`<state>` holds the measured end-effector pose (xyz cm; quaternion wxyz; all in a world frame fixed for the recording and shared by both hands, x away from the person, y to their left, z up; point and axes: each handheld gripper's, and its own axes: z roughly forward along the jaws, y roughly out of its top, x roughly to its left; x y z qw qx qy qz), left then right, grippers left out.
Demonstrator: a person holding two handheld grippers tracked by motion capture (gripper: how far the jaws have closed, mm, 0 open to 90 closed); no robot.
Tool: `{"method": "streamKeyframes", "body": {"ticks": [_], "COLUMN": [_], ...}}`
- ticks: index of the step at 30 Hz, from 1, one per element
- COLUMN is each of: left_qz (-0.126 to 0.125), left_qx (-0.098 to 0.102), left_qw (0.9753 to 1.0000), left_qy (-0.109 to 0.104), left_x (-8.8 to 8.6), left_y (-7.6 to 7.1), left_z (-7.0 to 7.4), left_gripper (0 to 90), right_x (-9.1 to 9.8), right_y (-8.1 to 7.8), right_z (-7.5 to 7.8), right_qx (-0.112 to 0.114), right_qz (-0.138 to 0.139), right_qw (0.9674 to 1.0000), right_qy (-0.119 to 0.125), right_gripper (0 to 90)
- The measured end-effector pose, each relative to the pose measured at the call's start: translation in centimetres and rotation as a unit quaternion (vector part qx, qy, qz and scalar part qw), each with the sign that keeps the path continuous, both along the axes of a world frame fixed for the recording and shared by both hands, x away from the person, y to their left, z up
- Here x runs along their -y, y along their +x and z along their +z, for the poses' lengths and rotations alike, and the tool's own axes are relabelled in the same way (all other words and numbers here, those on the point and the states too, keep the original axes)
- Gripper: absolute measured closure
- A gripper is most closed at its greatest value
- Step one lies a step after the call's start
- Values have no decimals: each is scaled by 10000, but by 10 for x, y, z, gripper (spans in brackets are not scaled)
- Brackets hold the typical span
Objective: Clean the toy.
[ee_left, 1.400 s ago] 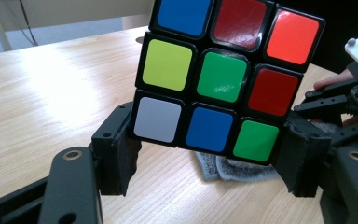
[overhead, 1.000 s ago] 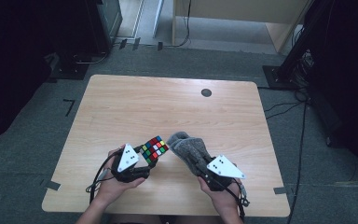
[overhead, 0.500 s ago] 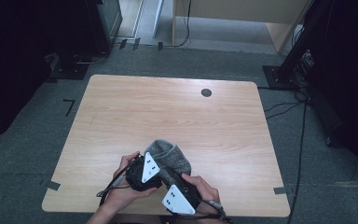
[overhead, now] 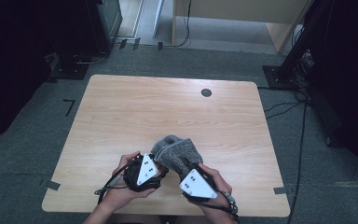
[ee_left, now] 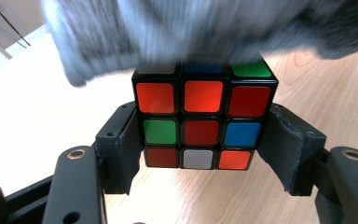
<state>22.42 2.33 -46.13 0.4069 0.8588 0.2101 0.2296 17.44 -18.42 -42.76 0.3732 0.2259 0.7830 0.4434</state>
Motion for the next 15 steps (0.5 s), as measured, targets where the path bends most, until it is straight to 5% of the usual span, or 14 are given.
{"method": "streamKeyframes", "body": {"ticks": [4, 6, 8, 11, 13, 15], "left_qz": [12, 7, -57, -228, -299, -351], "left_qx": [-50, 9, 160, 377, 513, 565], "left_qw": [10000, 9998, 9998, 9990, 9981, 9975], "left_qy": [-62, -179, -134, -77, -134, -236], "left_x": [-3, -4, -3, 1, 3, 0], "left_y": [2, 1, -2, -9, -13, -14], "left_z": [-4, -1, 1, 3, 6, 9], "left_gripper": [349, 349, 349, 349, 350, 350], "right_x": [16, 27, 29, 13, 4, 9], "right_y": [10, 14, 14, 8, 6, 11], "right_z": [-4, -2, 0, 5, 6, 5], "right_qx": [-405, -674, -755, -796, -826, -951], "right_qz": [-167, -203, 32, 655, 535, 286], "right_qw": [9958, 9868, 9808, 9828, 9891, 9884], "right_qy": [801, 1461, 1796, 1533, 1097, 1149], "right_gripper": [713, 711, 705, 696, 696, 699]}}
